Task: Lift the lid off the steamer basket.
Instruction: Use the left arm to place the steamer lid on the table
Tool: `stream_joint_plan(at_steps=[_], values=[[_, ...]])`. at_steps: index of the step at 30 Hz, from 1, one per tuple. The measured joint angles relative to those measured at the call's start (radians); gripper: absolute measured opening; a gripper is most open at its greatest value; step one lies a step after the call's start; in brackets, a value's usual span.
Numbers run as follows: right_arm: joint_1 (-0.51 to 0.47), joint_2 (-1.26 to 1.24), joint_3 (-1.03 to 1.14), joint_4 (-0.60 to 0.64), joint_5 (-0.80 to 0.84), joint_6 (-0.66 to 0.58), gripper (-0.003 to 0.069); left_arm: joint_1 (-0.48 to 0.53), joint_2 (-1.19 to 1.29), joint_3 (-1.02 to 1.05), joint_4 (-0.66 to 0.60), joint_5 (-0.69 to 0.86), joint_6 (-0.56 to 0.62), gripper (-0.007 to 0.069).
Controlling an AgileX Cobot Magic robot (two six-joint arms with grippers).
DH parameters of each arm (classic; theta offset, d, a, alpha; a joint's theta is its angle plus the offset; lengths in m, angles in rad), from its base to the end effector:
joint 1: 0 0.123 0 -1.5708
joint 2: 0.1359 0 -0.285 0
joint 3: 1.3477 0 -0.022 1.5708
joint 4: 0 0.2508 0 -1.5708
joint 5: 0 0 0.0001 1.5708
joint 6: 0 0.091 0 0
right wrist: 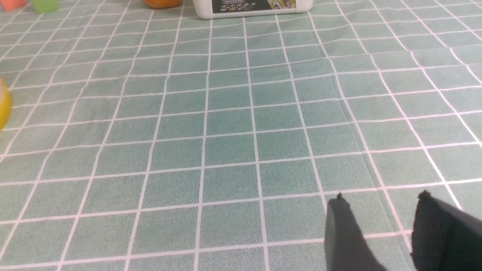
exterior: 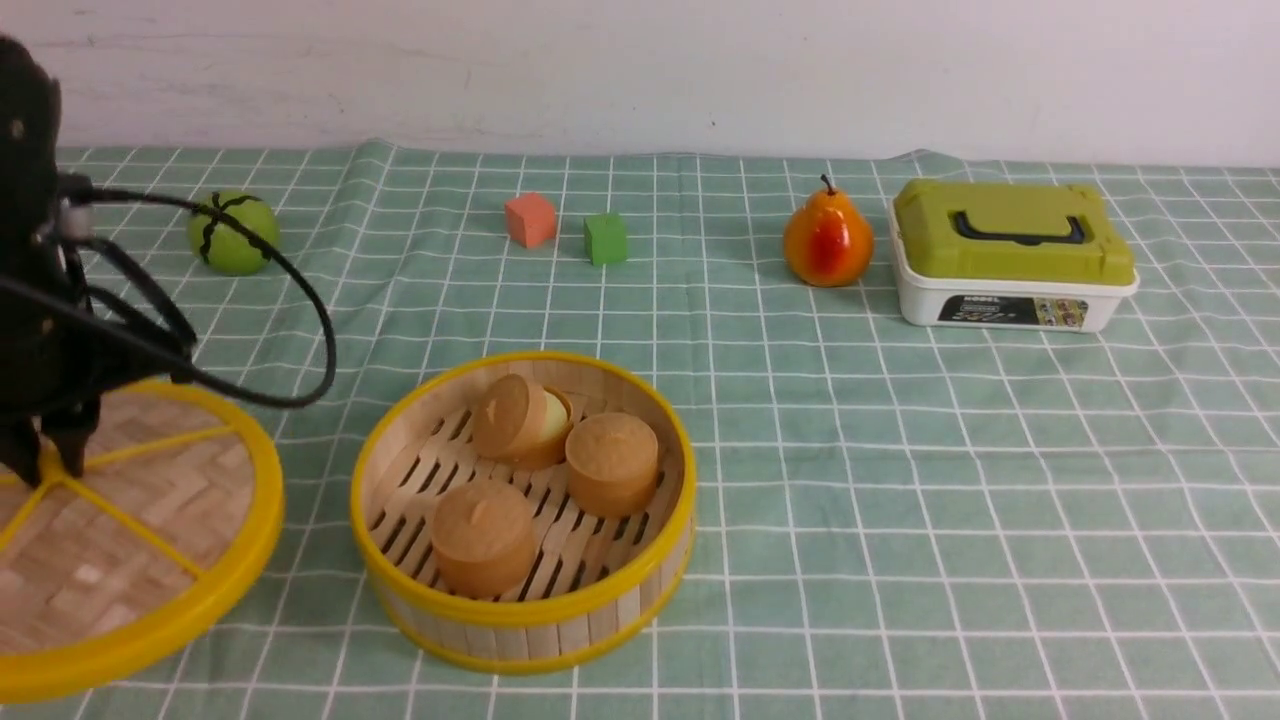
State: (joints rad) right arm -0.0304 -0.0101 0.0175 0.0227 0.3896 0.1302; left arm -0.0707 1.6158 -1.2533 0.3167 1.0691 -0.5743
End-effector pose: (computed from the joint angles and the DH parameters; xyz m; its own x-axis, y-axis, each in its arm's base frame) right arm 0.0521 -0.0008 0.1729 -0.2978 0.1597 -0.9412 0.0678 0.9869 0.1461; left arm 0.3210 0.0022 0.2715 -0.8841 -0.3289 -0.3319 -0.3915 0.9091 0.1422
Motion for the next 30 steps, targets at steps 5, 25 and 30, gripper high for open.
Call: stream_joint_plan(at_steps=[5, 25, 30], values=[[0.000, 0.000, 0.000, 0.000, 0.000, 0.000, 0.0241, -0.001, 0.026, 0.079, -0.053, -0.143, -0.018, 0.0112], [0.000, 0.000, 0.000, 0.000, 0.000, 0.000, 0.0241, 0.002, 0.139, 0.088, -0.227, -0.244, 0.047, 0.0112], [0.000, 0.000, 0.000, 0.000, 0.000, 0.000, 0.0241, 0.002, 0.139, 0.088, -0.229, -0.245, 0.047, 0.0158]])
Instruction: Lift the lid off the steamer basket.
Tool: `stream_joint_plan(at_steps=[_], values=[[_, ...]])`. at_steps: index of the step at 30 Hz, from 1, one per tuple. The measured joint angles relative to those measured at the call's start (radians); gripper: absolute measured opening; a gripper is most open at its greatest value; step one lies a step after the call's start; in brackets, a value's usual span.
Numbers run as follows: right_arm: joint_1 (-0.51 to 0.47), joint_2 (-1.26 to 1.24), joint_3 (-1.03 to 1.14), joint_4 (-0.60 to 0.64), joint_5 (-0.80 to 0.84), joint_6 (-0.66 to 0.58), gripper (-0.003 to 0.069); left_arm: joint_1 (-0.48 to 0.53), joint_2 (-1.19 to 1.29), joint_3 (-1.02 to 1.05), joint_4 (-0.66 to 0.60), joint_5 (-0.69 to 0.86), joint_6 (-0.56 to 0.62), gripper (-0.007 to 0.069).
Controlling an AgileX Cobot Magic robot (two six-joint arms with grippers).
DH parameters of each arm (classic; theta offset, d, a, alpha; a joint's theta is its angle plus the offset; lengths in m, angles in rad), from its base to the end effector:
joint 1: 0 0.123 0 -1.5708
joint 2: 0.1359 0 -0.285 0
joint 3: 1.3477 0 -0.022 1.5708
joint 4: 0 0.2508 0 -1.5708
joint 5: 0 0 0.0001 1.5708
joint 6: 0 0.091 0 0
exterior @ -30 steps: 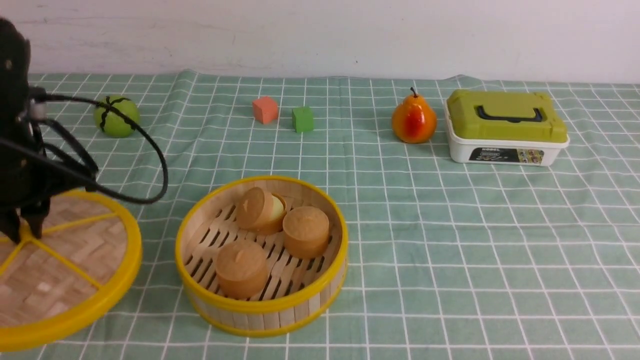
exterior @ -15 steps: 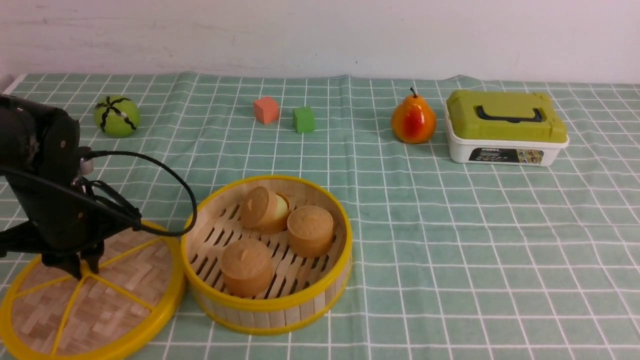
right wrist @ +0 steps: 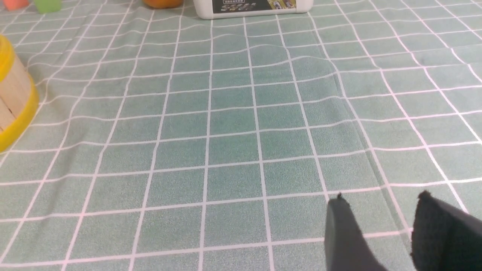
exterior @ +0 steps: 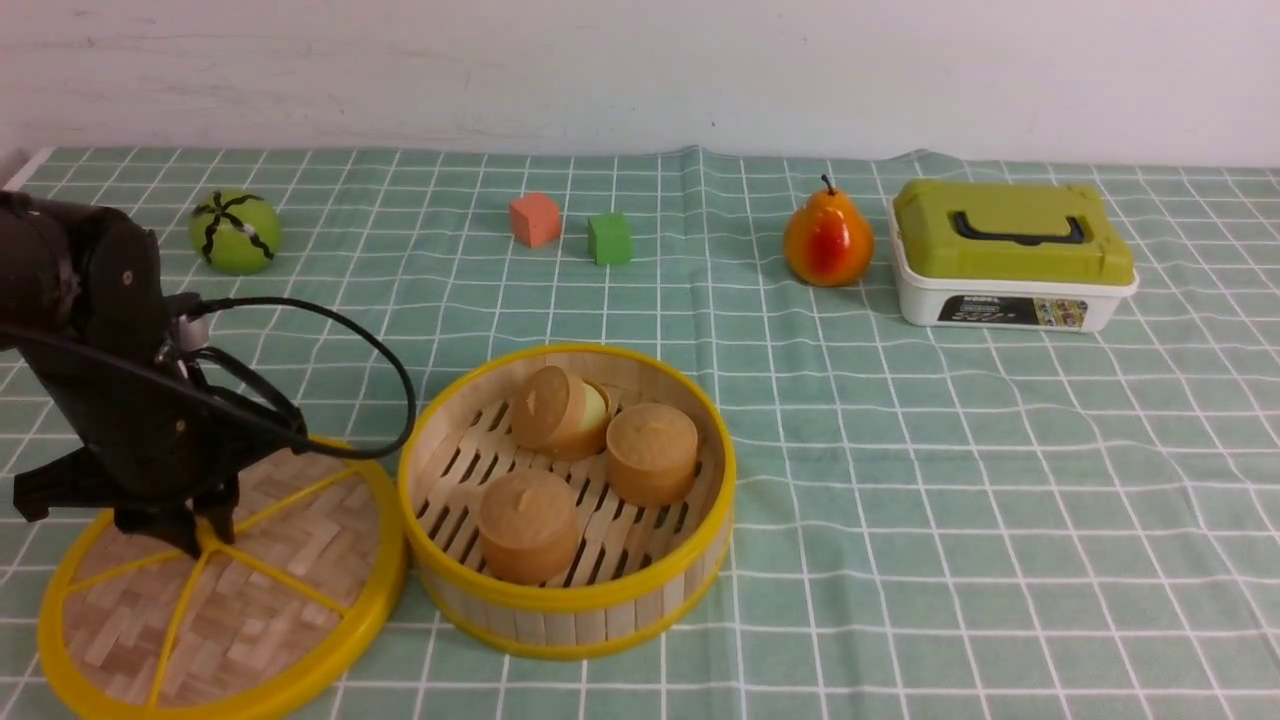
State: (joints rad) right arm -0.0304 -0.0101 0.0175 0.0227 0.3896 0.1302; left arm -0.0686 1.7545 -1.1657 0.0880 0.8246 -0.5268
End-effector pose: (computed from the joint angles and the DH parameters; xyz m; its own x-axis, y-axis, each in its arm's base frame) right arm 0.0521 -0.0008 0.1729 -0.2978 0.1597 -0.9412 0.0678 0.9869 0.1461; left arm 0.3417 -0.0176 0.2042 -0.8876 -0.3893 -0.2461 -0.3885 0.9199 -0.0540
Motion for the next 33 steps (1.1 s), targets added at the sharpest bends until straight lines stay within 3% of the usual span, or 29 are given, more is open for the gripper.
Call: stream_joint_plan(at_steps=[7, 11, 14, 16, 18, 19, 20, 21, 26, 28, 33], values=[[0.000, 0.000, 0.000, 0.000, 0.000, 0.000, 0.0241, -0.001, -0.065, -0.007, -0.033, 0.021, 0.000, 0.0386], [0.000, 0.000, 0.000, 0.000, 0.000, 0.000, 0.0241, -0.003, -0.130, -0.043, -0.016, 0.060, 0.001, 0.0405], [0.000, 0.000, 0.000, 0.000, 0.000, 0.000, 0.0241, -0.003, -0.226, -0.094, 0.024, 0.127, 0.011, 0.0342], [0.000, 0.000, 0.000, 0.000, 0.000, 0.000, 0.0241, -0.003, -0.303, -0.113, 0.038, 0.164, 0.039, 0.0225], [0.000, 0.000, 0.000, 0.000, 0.000, 0.000, 0.0241, -0.003, -0.338, -0.115, 0.038, 0.179, 0.056, 0.0167], [0.000, 0.000, 0.000, 0.000, 0.000, 0.000, 0.0241, -0.003, -0.389, -0.116, 0.035, 0.200, 0.085, 0.0080], [0.000, 0.000, 0.000, 0.000, 0.000, 0.000, 0.0241, -0.003, -0.397, -0.116, 0.034, 0.203, 0.085, 0.0068], [0.000, 0.000, 0.000, 0.000, 0.000, 0.000, 0.0241, -0.003, -0.465, -0.113, 0.014, 0.230, 0.145, -0.0009], [0.000, 0.000, 0.000, 0.000, 0.000, 0.000, 0.0241, -0.003, -0.628, -0.033, -0.112, 0.241, 0.278, -0.0013], [0.000, 0.000, 0.000, 0.000, 0.000, 0.000, 0.0241, -0.003, -0.723, 0.062, -0.218, 0.202, 0.344, -0.0013], [0.000, 0.000, 0.000, 0.000, 0.000, 0.000, 0.0241, -0.003, -0.980, 0.380, -0.443, -0.085, 0.527, -0.0013]])
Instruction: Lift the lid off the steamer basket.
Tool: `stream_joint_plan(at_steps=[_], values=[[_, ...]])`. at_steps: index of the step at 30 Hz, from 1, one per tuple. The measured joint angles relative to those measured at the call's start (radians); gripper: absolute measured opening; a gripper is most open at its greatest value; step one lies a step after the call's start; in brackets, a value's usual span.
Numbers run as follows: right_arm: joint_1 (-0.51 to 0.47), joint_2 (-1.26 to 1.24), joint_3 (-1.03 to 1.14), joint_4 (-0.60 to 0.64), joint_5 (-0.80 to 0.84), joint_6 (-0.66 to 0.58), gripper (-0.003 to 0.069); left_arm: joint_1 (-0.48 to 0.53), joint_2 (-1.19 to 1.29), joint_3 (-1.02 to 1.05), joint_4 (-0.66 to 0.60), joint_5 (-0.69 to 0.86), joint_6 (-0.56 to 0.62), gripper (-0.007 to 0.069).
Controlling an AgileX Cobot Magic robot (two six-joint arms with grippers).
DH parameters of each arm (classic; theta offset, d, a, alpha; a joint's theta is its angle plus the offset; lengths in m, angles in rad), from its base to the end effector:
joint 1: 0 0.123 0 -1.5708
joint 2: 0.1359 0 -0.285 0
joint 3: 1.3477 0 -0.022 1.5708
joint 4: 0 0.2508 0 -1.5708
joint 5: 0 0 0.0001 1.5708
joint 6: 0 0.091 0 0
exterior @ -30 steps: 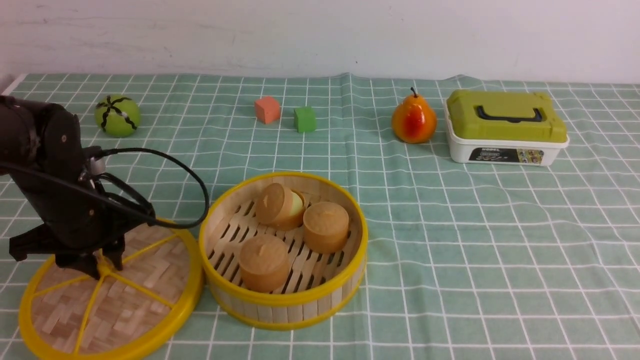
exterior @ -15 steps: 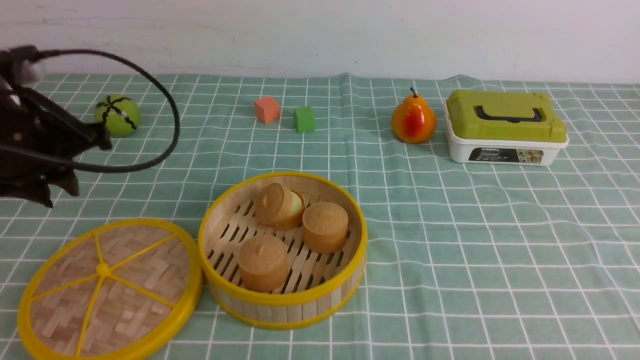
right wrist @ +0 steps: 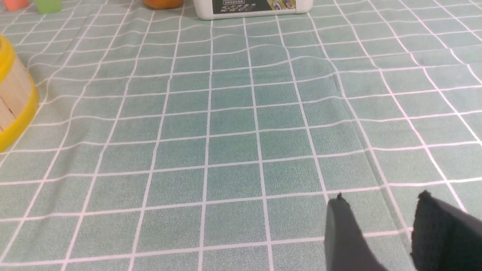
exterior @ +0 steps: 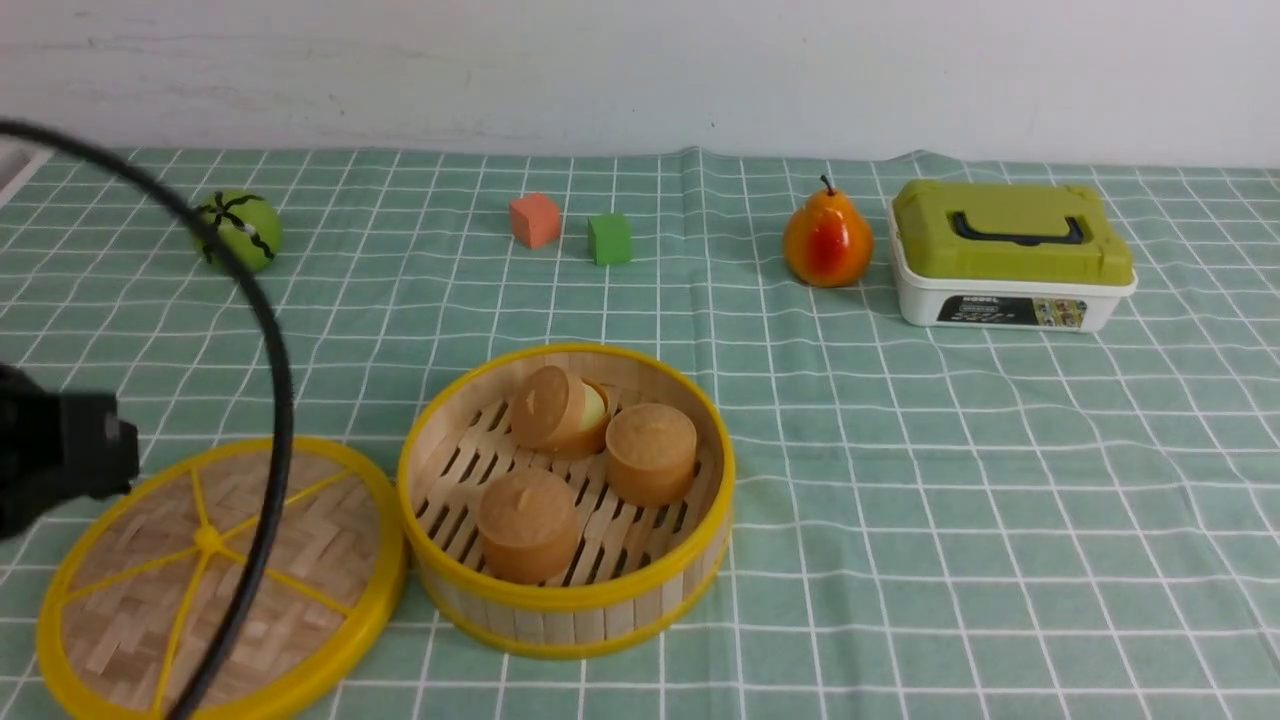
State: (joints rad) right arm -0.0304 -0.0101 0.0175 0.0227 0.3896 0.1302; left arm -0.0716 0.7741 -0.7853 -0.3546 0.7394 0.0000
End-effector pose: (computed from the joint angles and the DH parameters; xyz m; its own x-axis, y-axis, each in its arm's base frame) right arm 0.0521 -0.0008 0.1729 -0.2978 0.1597 -0.9412 0.0678 0.9869 0.1461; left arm 0.1431 -0.0316 0.3438 -0.6193 -0.2128 -0.7557 0.1011 0.9329 -0.3455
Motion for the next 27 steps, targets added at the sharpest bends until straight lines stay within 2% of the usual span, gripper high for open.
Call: stream_joint_plan(at_steps=[4, 12, 27], values=[[0.000, 0.000, 0.000, 0.000, 0.000, 0.000, 0.0241, 0.000, -0.216, 0.259, -0.200, -0.209, 0.132, -0.0013], [0.000, 0.000, 0.000, 0.000, 0.000, 0.000, 0.0241, 0.000, -0.409, 0.450, -0.342, -0.295, 0.323, -0.0013], [0.000, 0.000, 0.000, 0.000, 0.000, 0.000, 0.0241, 0.000, -0.415, 0.453, -0.362, -0.297, 0.340, -0.0013]])
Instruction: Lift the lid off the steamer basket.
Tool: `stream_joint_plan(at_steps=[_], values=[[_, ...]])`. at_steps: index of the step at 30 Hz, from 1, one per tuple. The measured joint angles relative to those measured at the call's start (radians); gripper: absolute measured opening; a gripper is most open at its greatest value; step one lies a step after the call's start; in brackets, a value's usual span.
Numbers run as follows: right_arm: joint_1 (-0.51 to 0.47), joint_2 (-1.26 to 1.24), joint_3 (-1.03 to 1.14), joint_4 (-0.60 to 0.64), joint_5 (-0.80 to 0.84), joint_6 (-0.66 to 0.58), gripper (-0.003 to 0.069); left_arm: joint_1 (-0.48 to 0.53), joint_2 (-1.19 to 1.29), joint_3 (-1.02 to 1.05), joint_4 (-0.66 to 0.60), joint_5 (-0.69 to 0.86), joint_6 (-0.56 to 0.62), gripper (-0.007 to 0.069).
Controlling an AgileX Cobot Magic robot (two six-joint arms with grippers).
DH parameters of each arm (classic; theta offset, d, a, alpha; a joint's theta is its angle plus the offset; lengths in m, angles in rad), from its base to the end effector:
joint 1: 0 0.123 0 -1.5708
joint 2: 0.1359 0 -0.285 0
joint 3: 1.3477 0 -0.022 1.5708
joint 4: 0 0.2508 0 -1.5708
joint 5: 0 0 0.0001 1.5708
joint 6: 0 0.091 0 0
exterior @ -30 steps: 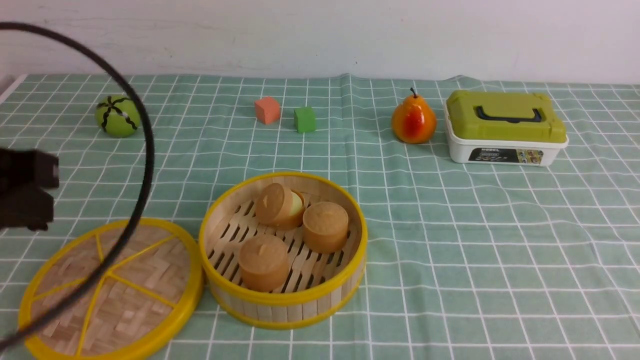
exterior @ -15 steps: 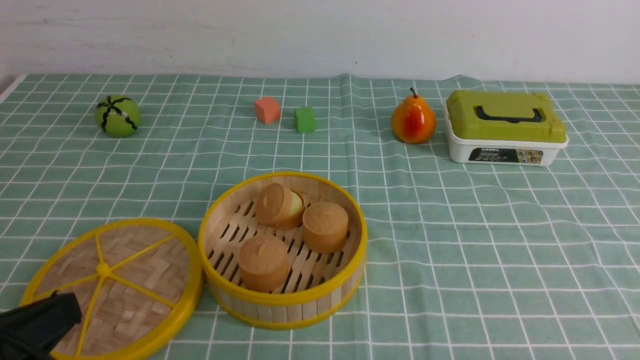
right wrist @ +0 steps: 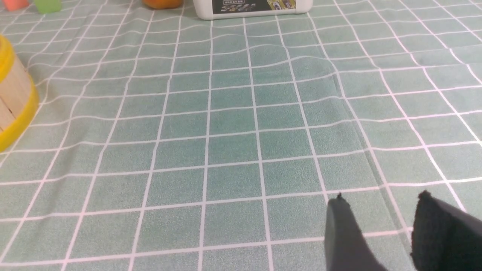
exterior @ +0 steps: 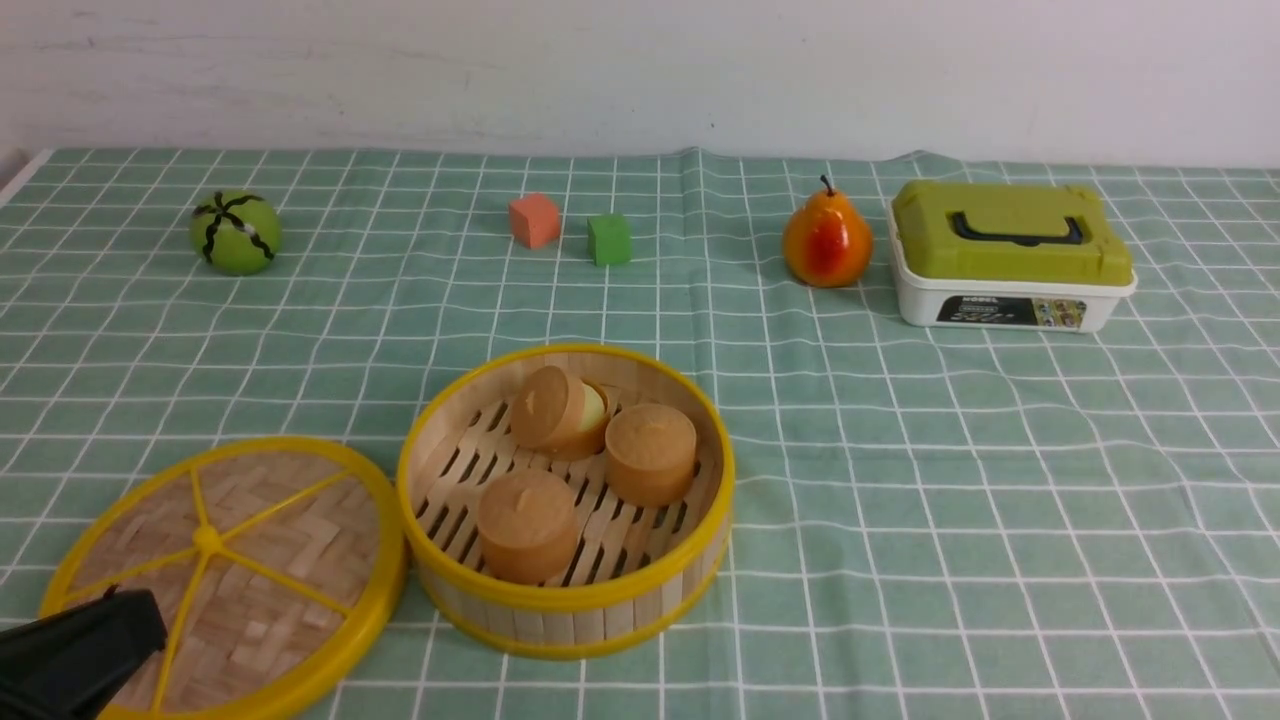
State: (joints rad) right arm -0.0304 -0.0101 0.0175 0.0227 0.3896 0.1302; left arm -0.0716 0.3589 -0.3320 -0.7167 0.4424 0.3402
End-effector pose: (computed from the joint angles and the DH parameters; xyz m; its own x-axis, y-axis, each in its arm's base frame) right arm 0.0521 -0.0008 0.1729 -0.2978 0.1597 -0.9412 0.0678 0.9869 0.1461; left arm 0.0800 -0.0315 0.2710 -0.3721 -0.2822 -0.8843 0.2308 0.8946 -0.3826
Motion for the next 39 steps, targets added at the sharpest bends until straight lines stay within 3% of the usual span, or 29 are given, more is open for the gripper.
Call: stream_joint_plan(at_steps=[6, 12, 13, 20, 23, 28, 39], values=[[0.000, 0.000, 0.000, 0.000, 0.000, 0.000, 0.0241, 0.000, 0.000, 0.017, 0.032, -0.015, 0.000, -0.0012], [0.000, 0.000, 0.000, 0.000, 0.000, 0.000, 0.0241, 0.000, -0.079, 0.124, 0.187, -0.090, -0.089, -0.0012], [0.000, 0.000, 0.000, 0.000, 0.000, 0.000, 0.0241, 0.000, -0.124, 0.177, 0.262, -0.140, -0.190, -0.0011], [0.000, 0.000, 0.000, 0.000, 0.000, 0.000, 0.0241, 0.000, -0.323, 0.347, 0.556, -0.202, -0.566, -0.0009], [0.000, 0.000, 0.000, 0.000, 0.000, 0.000, 0.0241, 0.000, -0.364, 0.356, 0.612, -0.162, -0.654, -0.0006], [0.000, 0.000, 0.000, 0.000, 0.000, 0.000, 0.0241, -0.002, -0.370, 0.361, 0.661, -0.060, -0.692, -0.0001], [0.000, 0.000, 0.000, 0.000, 0.000, 0.000, 0.0241, -0.008, -0.370, 0.361, 0.669, -0.050, -0.697, 0.0005]])
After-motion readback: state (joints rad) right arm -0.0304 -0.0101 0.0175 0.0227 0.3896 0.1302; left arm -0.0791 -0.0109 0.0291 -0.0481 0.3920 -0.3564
